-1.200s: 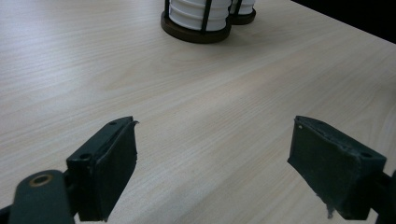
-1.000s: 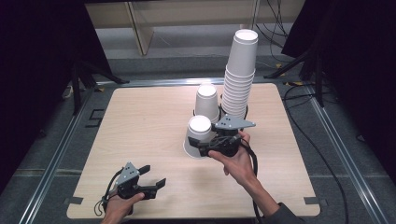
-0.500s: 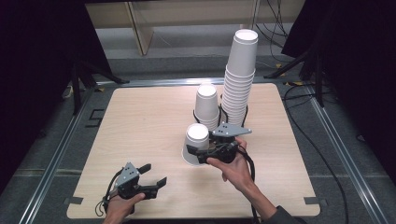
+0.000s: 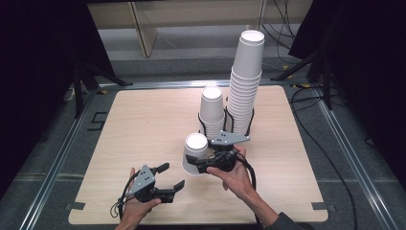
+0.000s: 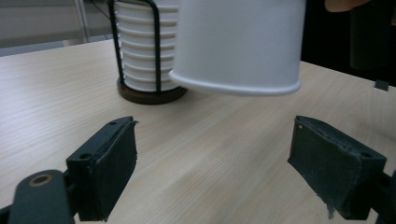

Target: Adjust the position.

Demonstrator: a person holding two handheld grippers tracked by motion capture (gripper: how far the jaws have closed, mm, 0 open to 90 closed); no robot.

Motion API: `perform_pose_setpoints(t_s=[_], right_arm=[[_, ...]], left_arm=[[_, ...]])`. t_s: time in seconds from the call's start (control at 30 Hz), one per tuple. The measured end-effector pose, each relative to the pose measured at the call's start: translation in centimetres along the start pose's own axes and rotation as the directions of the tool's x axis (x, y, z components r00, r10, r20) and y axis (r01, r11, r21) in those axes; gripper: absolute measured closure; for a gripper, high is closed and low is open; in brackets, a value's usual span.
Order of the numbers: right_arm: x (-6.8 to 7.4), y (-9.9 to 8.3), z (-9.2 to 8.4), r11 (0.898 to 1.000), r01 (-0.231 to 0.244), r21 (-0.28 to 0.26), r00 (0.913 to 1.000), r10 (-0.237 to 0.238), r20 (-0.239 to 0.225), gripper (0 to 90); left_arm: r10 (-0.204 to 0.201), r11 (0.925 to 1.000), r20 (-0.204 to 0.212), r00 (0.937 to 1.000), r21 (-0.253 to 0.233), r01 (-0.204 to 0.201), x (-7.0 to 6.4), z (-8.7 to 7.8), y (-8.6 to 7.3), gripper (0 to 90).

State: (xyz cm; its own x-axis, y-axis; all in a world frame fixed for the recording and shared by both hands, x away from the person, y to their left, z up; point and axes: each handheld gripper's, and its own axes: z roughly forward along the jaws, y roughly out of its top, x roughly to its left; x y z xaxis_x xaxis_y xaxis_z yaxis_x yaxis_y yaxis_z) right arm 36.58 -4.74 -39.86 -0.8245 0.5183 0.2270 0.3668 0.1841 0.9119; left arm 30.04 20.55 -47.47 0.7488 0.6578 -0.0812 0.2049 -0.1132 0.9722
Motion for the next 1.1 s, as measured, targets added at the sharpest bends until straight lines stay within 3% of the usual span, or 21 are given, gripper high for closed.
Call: perform_pose_setpoints(t_s=[0.03,0.1,0.13,0.17,0.23,0.33,0.37,0.57,0.63,0.67,0.7,0.73,0.87,0.93,0.97,1.03,1.1], right_arm=[[0.0,-0.1,0.2,1.0,0.022,-0.015,0.9997,-0.022,-0.003,20.8],[0.2,-0.2,0.4,1.0,0.011,-0.013,0.9997,-0.011,-0.023,20.8],[0.2,-0.2,0.5,1.0,0.028,-0.012,0.9996,-0.028,-0.009,20.8],[0.3,-0.3,0.6,1.0,0.019,-0.009,0.9994,-0.019,-0.027,20.8],[0.4,-0.4,0.8,0.999,0.041,-0.005,0.999,-0.041,-0.018,20.8],[0.7,-0.5,1.1,1.0,0.027,0.002,0.999,-0.027,-0.035,20.8],[0.8,-0.6,1.1,1.0,0.027,0.009,0.999,-0.027,-0.037,20.8],[1.4,-0.8,2.0,0.998,0.058,0.01,0.9973,-0.058,-0.045,20.8],[1.8,-0.9,2.2,0.999,0.03,0.02,0.9981,-0.029,-0.055,20.8],[1.7,-0.9,2.3,0.998,0.065,0.014,0.9962,-0.065,-0.059,20.8],[2.0,-1.0,2.3,0.999,0.03,0.025,0.9977,-0.029,-0.061,20.8],[1.8,-1.0,2.4,0.998,0.066,0.023,0.9959,-0.064,-0.064,20.8],[2.1,-1.0,2.4,0.999,0.04,0.034,0.9975,-0.038,-0.059,20.8],[2.0,-1.0,2.5,0.998,0.058,0.03,0.9965,-0.056,-0.062,20.8],[2.3,-1.0,2.5,0.999,0.03,0.037,0.9975,-0.027,-0.065,20.8],[2.4,-1.1,2.6,0.999,0.024,0.035,0.9967,-0.021,-0.078,20.8],[2.6,-1.1,2.8,0.999,0.03,0.026,0.9958,-0.027,-0.088,20.8]], left_arm=[[0.006,0.9998,-0.007,1.0,0.02,-0.006,-0.1,-0.1,0.1,14.4],[0.019,0.9997,-0.001,0.9998,0.018,-0.019,-0.3,0.1,0.1,14.4],[0.016,0.9999,0.003,0.9999,0.003,-0.016,-0.4,0.4,0.0,14.4],[0.026,0.9994,-0.006,0.9996,0.024,-0.026,-0.4,0.3,0.0,14.4],[0.019,0.9995,-0.006,0.9998,0.027,-0.019,-0.5,0.3,0.0,14.4],[0.017,0.9998,0.003,0.9998,0.001,-0.017,-0.5,0.4,-0.1,14.4],[0.021,0.9996,-0.009,0.9997,0.02,-0.021,-0.5,0.2,0.0,14.4],[0.025,0.9996,-0.012,0.9996,0.017,-0.025,-0.5,0.2,0.0,14.4],[0.023,0.9996,-0.008,0.9997,0.016,-0.023,-0.6,0.2,-0.1,14.2],[0.023,0.9996,-0.008,0.9997,0.014,-0.023,-0.6,0.3,-0.1,13.5],[0.025,0.9995,-0.008,0.9997,0.018,-0.025,-0.6,0.3,-0.1,13.2],[0.027,0.9994,-0.007,0.9996,0.019,-0.027,-0.7,0.3,-0.1,13.0],[0.031,0.9992,-0.008,0.9995,0.024,-0.031,-0.6,0.2,-0.1,11.5],[0.02,0.9998,-0.007,0.9998,0.009,-0.02,-0.5,0.4,-0.2,9.1],[0.014,0.9999,0.0,0.9999,0.002,-0.014,-0.5,0.5,-0.2,8.1],[0.013,0.9999,-0.001,0.9999,-0.003,-0.013,-0.6,0.5,-0.3,6.2],[0.018,0.9996,-0.01,0.9998,0.02,-0.018,-0.6,0.2,-0.2,4.7]])
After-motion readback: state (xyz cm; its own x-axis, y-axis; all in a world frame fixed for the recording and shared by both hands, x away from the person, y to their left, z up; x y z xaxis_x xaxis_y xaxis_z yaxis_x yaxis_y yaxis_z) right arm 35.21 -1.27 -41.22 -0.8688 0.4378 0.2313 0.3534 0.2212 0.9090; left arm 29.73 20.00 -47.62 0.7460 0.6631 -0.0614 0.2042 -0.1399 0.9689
